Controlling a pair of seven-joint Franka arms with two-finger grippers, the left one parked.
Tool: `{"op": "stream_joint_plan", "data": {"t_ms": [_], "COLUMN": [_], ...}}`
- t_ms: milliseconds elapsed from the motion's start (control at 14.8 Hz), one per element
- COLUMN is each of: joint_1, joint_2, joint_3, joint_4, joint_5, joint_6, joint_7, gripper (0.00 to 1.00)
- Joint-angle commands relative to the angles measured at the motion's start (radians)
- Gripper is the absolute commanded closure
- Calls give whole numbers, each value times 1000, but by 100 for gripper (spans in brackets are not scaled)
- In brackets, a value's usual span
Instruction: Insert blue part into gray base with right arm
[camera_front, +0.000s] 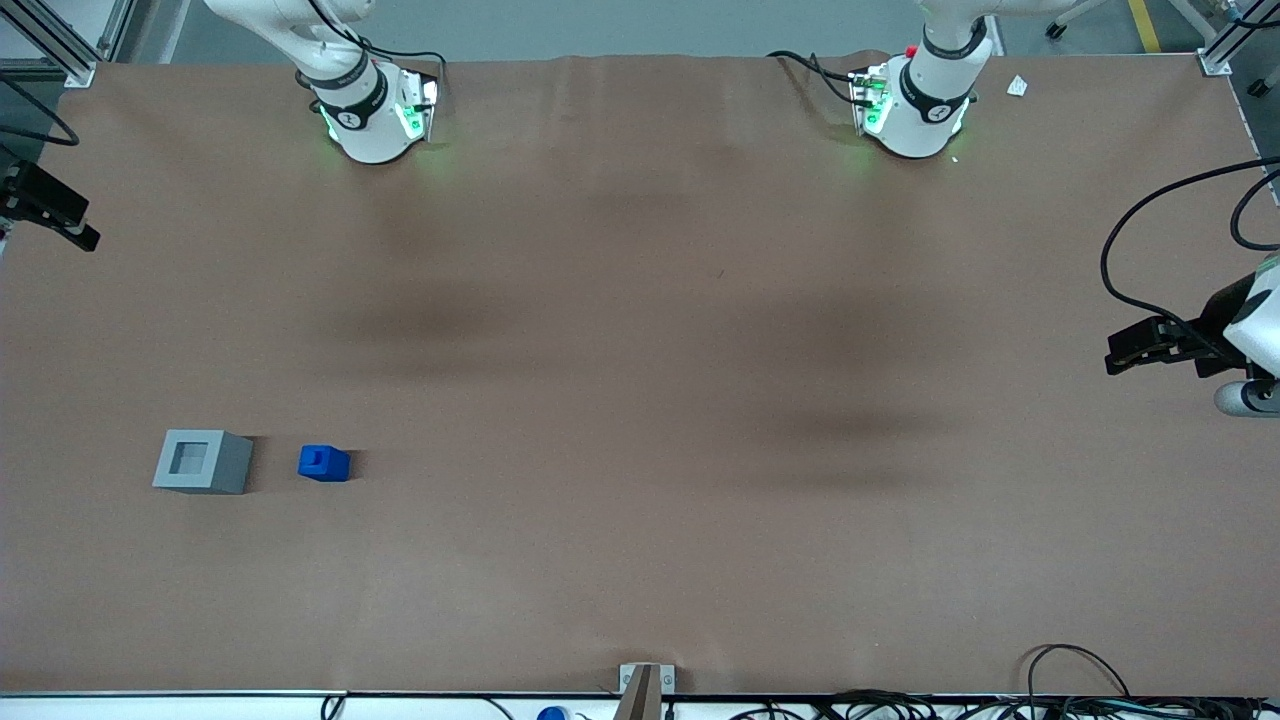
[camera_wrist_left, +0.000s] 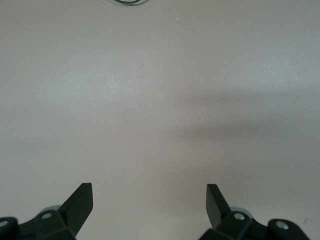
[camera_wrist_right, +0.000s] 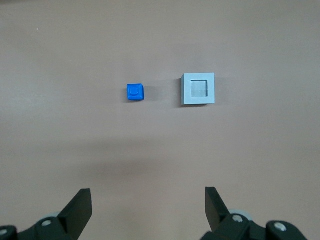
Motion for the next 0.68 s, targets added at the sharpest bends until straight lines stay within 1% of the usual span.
{"op": "stream_joint_plan", "data": {"t_ms": [0, 135, 270, 608], "joint_1": [-19, -25, -58, -62], "joint_2": [0, 0, 6, 9], "joint_3": [6, 6, 7, 7], "joint_4": [9, 11, 3, 0], "joint_5": [-6, -6, 8, 8], "joint_6": [-15, -15, -15, -32], "joint_7": [-10, -11, -16, -21], "gripper": [0, 0, 0, 0]}}
